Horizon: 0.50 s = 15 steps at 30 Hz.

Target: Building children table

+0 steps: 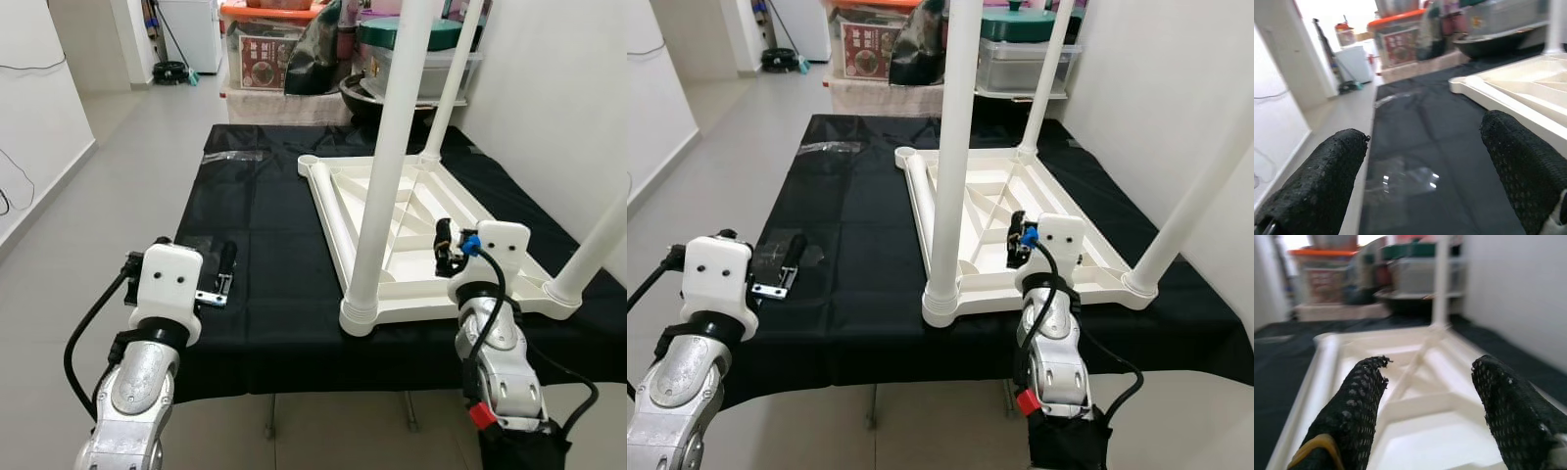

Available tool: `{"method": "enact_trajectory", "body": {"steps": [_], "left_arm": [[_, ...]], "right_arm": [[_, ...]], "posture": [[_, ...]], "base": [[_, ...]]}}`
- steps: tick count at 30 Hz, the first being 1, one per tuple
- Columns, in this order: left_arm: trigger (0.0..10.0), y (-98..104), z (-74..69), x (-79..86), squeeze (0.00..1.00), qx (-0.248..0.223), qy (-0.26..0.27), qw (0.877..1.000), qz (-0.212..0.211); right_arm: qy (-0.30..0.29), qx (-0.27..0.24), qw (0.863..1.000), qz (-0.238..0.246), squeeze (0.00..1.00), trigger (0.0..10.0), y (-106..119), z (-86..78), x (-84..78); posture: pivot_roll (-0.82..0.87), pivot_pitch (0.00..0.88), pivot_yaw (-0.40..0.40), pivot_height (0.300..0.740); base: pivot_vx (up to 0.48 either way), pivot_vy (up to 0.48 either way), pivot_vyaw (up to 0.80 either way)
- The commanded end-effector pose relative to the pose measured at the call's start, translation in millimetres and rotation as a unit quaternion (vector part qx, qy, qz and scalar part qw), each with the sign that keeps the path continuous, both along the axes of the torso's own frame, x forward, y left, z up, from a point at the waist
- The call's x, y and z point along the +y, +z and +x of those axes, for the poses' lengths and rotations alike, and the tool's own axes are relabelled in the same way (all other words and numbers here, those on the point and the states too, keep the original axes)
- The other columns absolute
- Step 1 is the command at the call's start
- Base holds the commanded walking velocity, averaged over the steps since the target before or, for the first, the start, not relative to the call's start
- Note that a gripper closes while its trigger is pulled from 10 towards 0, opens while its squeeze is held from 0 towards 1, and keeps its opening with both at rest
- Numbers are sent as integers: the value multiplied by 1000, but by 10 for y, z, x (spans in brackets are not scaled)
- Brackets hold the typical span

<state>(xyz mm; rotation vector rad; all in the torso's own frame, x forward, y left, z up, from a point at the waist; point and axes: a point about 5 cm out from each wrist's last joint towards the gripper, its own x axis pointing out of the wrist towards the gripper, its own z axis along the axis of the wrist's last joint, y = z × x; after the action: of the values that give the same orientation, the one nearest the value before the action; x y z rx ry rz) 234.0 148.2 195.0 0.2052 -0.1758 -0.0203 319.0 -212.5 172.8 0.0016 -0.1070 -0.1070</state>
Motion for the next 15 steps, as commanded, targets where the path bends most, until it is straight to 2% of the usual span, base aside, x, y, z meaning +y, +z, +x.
{"method": "enact_trajectory", "body": {"steps": [1, 2, 3, 4, 5, 6, 8, 9, 11, 12, 14, 15], "left_arm": [[10000, -83, -36, -76, 0, 23, -30, 999, -6], [10000, -160, -70, -112, 0, 40, -47, 998, -8], [10000, -160, -70, -112, 0, 40, -47, 998, -8], [10000, -212, -94, -136, 0, 52, -58, 997, -11], [10000, -267, -130, -184, 0, 63, -77, 995, -13], [10000, -267, -130, -184, 0, 63, -77, 995, -13], [10000, -351, -180, -251, 0, 77, -98, 992, -11], [10000, -399, -208, -298, 0, 88, -115, 989, -14], [10000, -427, -225, -325, 0, 95, -124, 988, -16], [10000, -450, -244, -352, 0, 100, -133, 986, -21], [10000, -450, -244, -352, 0, 100, -133, 986, -21], [10000, -508, -299, -417, 0, 110, -158, 981, -18]], "right_arm": [[43, 6, 999, 19, 0, 10000, -41, 33, -130], [53, 5, 999, 10, 0, 10000, -30, 31, -276], [53, 5, 999, 10, 0, 10000, -30, 31, -276], [59, 3, 998, 4, 0, 10000, -15, 26, -374], [87, 4, 996, 1, 0, 10000, 16, 17, -480], [87, 4, 996, 1, 0, 10000, 16, 17, -480], [136, 9, 991, 8, 0, 10000, 67, -8, -623], [169, 13, 985, 24, 294, 10000, 95, -28, -678], [187, 14, 982, 35, 294, 10000, 112, -41, -704], [216, 12, 976, 39, 1000, 10000, 147, -60, -706], [216, 12, 976, 39, 1000, 10000, 147, -60, -706], [292, 0, 956, 42, 1000, 10000, 248, -73, -630]], "posture": [[132, 8, -57, 740], [129, 15, -57, 740], [129, 15, -57, 740], [129, 15, -57, 740], [125, 21, -52, 740], [125, 21, -52, 740], [122, 22, -53, 740], [122, 23, -53, 740], [122, 23, -53, 740], [124, 27, -52, 740], [124, 27, -52, 740], [123, 29, -44, 740]], "base": [[0, 0, 0], [0, 0, 0], [0, 0, 0], [0, 0, 0], [0, 0, 0], [0, 0, 0], [0, 0, 0], [0, 0, 0], [0, 0, 0], [0, 0, 0], [0, 0, 0], [0, 0, 0]]}}
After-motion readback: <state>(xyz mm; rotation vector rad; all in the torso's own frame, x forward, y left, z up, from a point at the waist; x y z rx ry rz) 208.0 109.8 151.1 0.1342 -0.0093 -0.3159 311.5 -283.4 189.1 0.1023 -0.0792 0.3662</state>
